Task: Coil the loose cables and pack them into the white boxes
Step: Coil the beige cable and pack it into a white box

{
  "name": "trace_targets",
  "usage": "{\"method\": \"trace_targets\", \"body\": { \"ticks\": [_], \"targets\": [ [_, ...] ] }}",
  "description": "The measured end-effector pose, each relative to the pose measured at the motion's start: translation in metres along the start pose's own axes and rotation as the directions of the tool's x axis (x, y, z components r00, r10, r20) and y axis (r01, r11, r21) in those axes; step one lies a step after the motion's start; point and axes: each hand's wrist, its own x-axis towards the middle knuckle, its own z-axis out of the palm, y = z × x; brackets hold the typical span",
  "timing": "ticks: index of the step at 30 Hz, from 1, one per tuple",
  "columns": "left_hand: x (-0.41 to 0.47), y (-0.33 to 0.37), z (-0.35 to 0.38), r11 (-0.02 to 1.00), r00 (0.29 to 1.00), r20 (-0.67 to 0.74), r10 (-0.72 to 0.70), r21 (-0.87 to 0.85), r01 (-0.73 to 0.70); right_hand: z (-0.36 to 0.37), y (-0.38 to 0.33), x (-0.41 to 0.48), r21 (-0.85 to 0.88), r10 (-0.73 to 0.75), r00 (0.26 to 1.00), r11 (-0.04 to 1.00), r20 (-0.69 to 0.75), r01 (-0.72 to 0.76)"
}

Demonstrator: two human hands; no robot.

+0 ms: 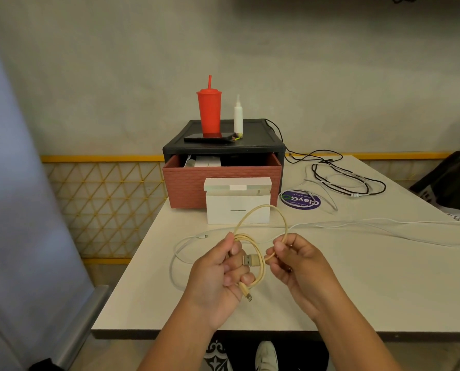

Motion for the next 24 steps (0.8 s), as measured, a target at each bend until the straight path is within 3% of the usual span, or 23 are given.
{"method": "trace_targets", "body": {
  "ticks": [4, 8, 11, 14, 22, 24],
  "targets": [
    [0.000, -0.003, 0.001, 1.000, 1.000, -0.004, 0.013, 0.020, -0.013, 0.009, 0.005, -0.007, 0.075, 0.101, 0.989, 0.991, 0.111, -0.110],
    [-0.003, -0.004, 0.001, 0.985, 0.995, -0.018, 0.098, 0.147, -0.094, 0.014, 0.007, -0.012, 0.024, 0.155, 0.973, 0.987, 0.172, -0.161],
    [-0.004, -0.008, 0.003, 0.927, 0.983, -0.012, 0.181, 0.335, -0.167, 0.017, 0.012, -0.015, -0.137, 0.142, 0.958, 0.984, 0.248, -0.111],
    [-0.004, -0.009, 0.003, 0.887, 0.980, -0.017, 0.201, 0.428, -0.174, 0.016, 0.017, -0.015, -0.248, 0.151, 0.962, 0.964, 0.226, -0.093],
    [-0.002, 0.004, -0.009, 0.864, 0.966, -0.079, 0.245, 0.470, -0.181, -0.005, -0.005, -0.023, -0.644, 0.287, 0.912, 0.765, 0.295, -0.032],
    [-0.002, 0.012, -0.012, 0.876, 0.965, -0.086, 0.249, 0.446, -0.186, -0.016, -0.016, -0.024, -0.718, 0.213, 0.937, 0.694, 0.277, 0.055]
  ]
}}
